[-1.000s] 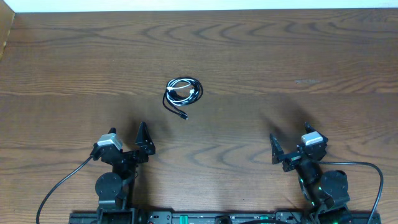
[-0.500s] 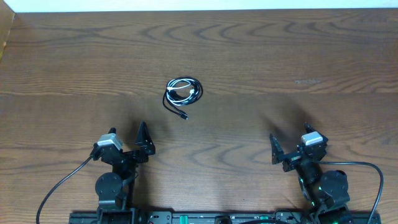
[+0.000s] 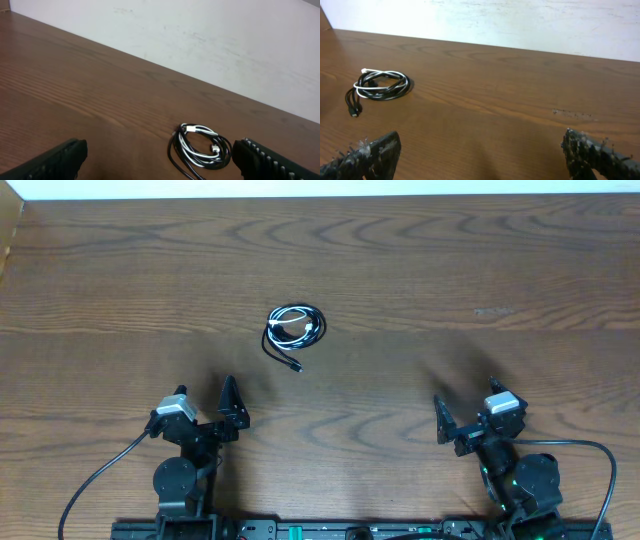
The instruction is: Untangle cables
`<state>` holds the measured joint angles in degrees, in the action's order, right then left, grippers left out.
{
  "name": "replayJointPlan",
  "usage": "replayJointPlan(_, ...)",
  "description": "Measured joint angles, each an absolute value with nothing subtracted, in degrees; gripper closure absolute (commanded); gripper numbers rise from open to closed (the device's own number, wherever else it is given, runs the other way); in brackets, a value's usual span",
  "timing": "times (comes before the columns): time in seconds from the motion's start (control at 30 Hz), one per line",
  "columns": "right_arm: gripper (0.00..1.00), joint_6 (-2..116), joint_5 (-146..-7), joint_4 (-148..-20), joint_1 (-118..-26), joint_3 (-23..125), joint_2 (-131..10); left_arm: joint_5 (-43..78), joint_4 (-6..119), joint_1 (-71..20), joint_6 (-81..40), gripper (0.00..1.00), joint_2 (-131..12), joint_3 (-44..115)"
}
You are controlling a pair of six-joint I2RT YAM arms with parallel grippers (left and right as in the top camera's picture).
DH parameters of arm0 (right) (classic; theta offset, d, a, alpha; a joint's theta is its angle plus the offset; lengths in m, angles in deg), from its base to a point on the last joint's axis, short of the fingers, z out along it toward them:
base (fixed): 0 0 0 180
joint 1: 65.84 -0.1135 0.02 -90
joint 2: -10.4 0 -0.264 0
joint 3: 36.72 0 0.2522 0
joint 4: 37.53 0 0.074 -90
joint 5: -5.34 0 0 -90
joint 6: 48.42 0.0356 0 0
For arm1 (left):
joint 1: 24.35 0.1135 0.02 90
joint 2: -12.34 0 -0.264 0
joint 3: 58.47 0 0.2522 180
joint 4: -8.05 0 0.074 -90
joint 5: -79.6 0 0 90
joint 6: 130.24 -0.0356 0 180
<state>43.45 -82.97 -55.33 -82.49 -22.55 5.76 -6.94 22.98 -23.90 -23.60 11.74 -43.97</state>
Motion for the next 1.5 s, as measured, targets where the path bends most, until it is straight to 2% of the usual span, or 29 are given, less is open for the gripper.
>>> replayJointPlan(1.5, 0.01, 43.5, -83.0, -55.3, -82.5, -22.6, 5.8, -6.9, 24.8, -23.9, -23.6, 0.02, 11.7, -42.7)
